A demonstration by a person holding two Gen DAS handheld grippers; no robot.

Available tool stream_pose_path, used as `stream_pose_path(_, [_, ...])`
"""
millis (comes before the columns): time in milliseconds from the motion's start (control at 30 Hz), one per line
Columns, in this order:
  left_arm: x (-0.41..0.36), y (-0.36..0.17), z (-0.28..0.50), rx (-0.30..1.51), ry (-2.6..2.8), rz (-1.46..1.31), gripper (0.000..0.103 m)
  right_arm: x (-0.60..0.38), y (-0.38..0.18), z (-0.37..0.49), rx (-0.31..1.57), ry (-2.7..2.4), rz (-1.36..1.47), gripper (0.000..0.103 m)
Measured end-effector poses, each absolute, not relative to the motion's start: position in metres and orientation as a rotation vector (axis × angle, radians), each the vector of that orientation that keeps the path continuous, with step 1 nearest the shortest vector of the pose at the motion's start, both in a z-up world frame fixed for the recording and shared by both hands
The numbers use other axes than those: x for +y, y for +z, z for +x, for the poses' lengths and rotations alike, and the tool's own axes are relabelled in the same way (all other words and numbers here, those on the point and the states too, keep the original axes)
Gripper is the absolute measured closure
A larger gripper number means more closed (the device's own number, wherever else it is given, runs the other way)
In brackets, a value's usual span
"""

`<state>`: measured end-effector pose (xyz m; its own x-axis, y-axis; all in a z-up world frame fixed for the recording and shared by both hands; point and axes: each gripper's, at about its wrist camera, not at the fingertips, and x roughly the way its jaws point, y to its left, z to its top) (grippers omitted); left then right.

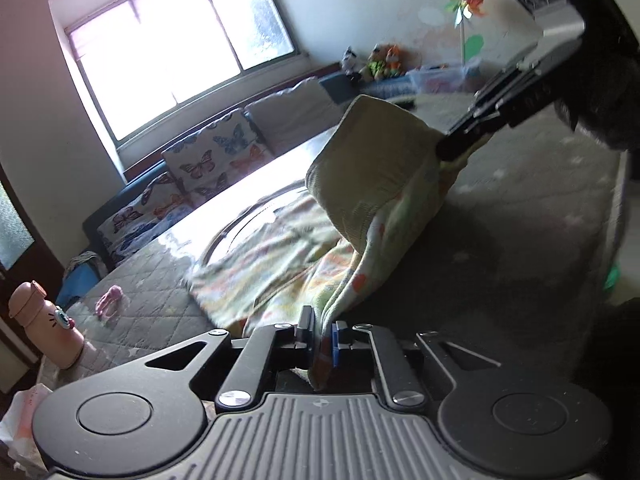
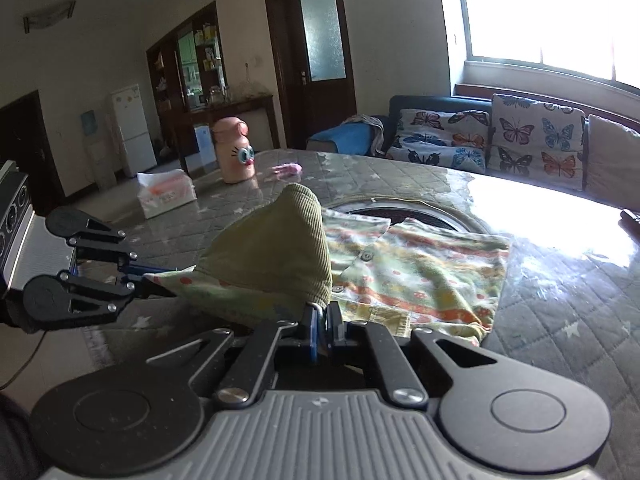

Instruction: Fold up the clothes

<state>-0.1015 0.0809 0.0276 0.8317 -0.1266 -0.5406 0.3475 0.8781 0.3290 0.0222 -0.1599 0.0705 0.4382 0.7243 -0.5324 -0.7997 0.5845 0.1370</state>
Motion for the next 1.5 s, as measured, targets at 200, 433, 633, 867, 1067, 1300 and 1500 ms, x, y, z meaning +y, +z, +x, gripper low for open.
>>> stream_pose_path(200, [0.078,0.064,-0.136,0.506,-0.311,0.325,0.094,-0.192,0.101,-0.010,0.559,0.980,-0.129,0.099])
stream_pose_path(433, [0.096,0.076,-0.093,0.492,-0.226,0.204,0.094,-0.172,0.117,0.026,0.507,0.972,-0.163,0.099])
stream_pose_path(633, [0.121,0.068,-0.032,0.537,-0.153,0.131,0.094,-0.133,0.117,0.089,0.524,0.956,-0.218,0.099])
stream_pose_path(867, [0.143,0.033,0.034,0.669,-0.058,0.067,0.094,-0.073,0.075,0.157,0.631,0.894,-0.261,0.099])
stream_pose_path(1067, [0.151,0.000,0.056,0.748,0.019,0.027,0.089,-0.071,0.032,0.176,0.688,0.786,-0.178,0.089])
stream_pose_path(1300, [0.156,-0.003,0.055,0.751,0.095,0.035,0.081,-0.114,0.025,0.158,0.692,0.751,-0.152,0.088])
stream_pose_path(1500, [0.159,0.001,0.055,0.749,0.142,0.043,0.077,-0.140,0.005,0.167,0.750,0.666,-0.081,0.088])
